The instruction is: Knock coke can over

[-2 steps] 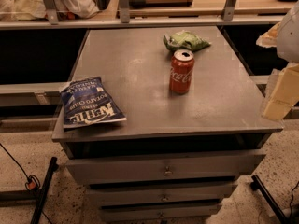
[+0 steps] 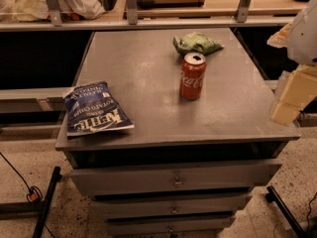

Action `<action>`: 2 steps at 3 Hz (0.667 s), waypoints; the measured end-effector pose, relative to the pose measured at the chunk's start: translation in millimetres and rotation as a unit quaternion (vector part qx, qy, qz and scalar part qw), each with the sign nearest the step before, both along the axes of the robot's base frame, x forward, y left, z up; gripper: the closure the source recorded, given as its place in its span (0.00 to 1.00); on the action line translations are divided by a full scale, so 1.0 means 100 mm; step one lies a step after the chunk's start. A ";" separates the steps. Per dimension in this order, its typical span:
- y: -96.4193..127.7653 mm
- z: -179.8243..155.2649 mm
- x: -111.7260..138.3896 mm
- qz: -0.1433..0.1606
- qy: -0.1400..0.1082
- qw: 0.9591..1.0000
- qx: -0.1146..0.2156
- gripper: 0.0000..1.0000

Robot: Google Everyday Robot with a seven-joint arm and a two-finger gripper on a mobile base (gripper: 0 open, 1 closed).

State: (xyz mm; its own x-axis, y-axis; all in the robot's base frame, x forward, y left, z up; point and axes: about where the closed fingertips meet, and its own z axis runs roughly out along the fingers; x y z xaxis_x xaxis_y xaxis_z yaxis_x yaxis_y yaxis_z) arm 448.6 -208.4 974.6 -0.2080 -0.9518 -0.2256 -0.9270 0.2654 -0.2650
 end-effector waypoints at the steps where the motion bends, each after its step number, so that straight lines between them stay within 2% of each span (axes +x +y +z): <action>1: 0.09 -0.07 0.23 0.004 -0.027 0.999 0.029 0.00; 2: 0.13 -0.15 0.55 0.002 -0.054 0.995 0.086 0.00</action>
Offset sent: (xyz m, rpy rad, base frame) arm 0.0990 0.0192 -0.0250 0.3673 -0.1691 0.0004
